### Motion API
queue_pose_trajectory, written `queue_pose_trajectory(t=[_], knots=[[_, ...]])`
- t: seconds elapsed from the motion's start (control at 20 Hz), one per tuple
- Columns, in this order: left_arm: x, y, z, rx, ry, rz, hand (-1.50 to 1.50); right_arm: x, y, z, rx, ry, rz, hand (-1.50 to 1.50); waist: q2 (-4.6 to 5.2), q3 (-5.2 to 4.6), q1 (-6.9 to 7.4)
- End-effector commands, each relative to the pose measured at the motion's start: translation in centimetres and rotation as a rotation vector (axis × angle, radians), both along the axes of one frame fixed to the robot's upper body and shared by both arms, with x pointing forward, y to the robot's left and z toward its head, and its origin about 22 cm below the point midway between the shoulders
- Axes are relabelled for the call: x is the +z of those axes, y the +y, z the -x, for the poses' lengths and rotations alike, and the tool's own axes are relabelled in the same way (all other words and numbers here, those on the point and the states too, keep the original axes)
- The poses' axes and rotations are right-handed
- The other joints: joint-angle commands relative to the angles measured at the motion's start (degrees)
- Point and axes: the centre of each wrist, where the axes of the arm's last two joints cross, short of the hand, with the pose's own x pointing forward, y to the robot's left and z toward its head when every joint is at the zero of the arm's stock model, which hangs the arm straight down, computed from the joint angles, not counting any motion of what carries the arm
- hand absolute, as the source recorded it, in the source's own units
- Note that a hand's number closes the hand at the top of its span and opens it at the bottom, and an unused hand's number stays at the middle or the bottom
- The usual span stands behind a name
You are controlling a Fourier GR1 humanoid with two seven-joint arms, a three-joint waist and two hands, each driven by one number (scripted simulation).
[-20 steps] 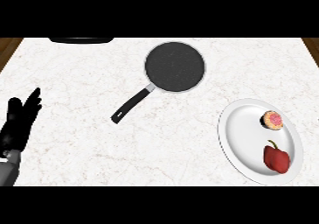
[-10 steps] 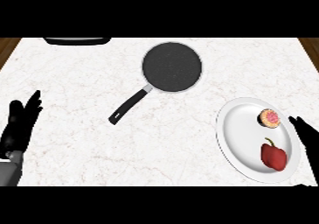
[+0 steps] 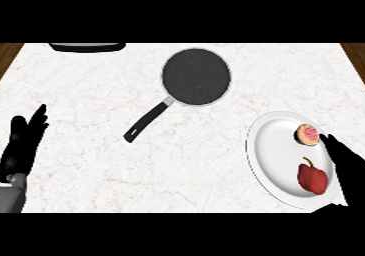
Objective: Pick the bell pepper from the plate and place it in the pan
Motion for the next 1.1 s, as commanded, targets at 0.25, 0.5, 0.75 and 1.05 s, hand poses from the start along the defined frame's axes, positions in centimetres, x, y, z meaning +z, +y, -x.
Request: queue_pose_trajectory(t=[0.25, 0.5, 0.75, 1.05], knots=[[2.3, 0.4, -0.2, -0.001, 0.003, -0.007, 0.0, -2.5, -1.7, 0.3, -0.007, -0.004, 0.002, -1.5, -0.05, 0.01, -0.08], [0.9, 0.0, 0.1, -0.002, -0.003, -0.023, 0.0, -2.3, 0.1, -1.1, -0.008, 0.031, -0.009, -1.5, -0.03, -0.01, -0.02], [-0.3, -0.3, -0.2, -0.005, 0.01, 0.001, 0.0, -3.7, -0.9, -3.2, -0.03, 0.068, 0.014, -1.5, 0.02, -0.01, 0.02], [-0.7, 0.6, -0.7, 0.0, 0.008, -0.002, 0.0, -4.7, -1.7, -0.8, 0.005, 0.08, 0.033, 1.5, -0.01, -0.02, -0.22]])
